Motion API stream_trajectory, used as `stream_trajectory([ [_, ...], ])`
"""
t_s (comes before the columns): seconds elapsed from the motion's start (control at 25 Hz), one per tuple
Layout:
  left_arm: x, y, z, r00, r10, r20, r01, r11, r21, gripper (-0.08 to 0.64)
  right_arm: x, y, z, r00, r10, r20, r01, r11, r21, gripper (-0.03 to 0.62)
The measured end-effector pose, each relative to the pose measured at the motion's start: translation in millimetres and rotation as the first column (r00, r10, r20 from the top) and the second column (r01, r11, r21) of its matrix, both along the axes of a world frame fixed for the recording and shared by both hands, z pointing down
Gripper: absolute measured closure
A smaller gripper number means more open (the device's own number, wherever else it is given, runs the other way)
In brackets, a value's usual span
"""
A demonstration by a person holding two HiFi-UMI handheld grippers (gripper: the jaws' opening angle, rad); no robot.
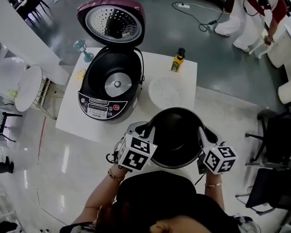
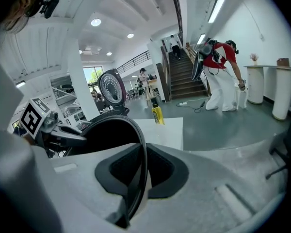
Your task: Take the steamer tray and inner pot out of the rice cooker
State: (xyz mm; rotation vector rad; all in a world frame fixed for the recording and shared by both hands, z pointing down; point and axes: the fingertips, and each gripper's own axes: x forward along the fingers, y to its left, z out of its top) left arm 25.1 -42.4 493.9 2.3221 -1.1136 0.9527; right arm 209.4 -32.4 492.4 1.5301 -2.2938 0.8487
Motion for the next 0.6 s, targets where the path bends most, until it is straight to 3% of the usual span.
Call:
stream_trajectory([
  [0.6, 17, -6, 59, 0.999, 0.023, 0.025, -0.02, 0.992, -0.122, 0.522, 16, -7, 62, 1.0, 0.005, 0.003, -0.004, 0.992, -0.126, 0.56],
])
